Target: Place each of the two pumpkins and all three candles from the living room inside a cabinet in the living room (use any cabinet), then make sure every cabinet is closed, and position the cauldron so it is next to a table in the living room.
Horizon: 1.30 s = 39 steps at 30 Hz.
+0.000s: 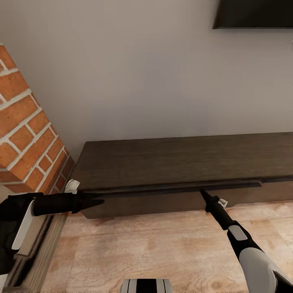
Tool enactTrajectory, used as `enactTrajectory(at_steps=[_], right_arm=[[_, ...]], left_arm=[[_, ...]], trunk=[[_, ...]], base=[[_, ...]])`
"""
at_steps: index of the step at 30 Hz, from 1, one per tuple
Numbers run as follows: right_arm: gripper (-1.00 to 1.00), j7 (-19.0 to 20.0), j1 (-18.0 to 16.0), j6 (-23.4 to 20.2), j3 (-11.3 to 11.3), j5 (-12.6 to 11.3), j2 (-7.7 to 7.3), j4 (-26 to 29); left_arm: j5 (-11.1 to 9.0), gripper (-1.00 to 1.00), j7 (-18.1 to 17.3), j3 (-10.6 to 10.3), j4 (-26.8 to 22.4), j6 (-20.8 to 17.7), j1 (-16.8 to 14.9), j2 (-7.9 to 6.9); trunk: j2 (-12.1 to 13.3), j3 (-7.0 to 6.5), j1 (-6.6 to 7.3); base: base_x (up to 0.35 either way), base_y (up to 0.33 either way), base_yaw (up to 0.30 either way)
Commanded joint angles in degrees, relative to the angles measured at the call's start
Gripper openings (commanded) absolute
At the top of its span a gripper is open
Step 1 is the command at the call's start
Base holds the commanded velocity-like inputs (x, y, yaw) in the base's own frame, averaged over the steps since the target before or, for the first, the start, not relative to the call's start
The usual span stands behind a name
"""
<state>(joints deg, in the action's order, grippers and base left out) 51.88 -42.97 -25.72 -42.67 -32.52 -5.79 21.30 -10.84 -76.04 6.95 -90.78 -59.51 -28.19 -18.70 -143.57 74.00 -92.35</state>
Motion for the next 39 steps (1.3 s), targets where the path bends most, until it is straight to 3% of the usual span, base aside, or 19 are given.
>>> enactTrajectory(at_steps=[1,39], right_arm=[[-1.0,0.1,0.0,-0.2,0.0,0.3,-0.01,-0.1],[-1.0,0.1,0.0,-0.1,0.0,0.3,0.08,-0.1]], left_arm=[[-0.1,1.0,-0.1,0.0,0.0,-0.5,0.0,-0.02],[-0.1,1.0,-0.1,0.1,0.0,-0.5,0.0,-0.02]], trunk=[[0.0,0.05,0.01],[0.0,0.05,0.01]], base=[[-0.068,0.0,0.0],[-0.051,0.0,0.0]])
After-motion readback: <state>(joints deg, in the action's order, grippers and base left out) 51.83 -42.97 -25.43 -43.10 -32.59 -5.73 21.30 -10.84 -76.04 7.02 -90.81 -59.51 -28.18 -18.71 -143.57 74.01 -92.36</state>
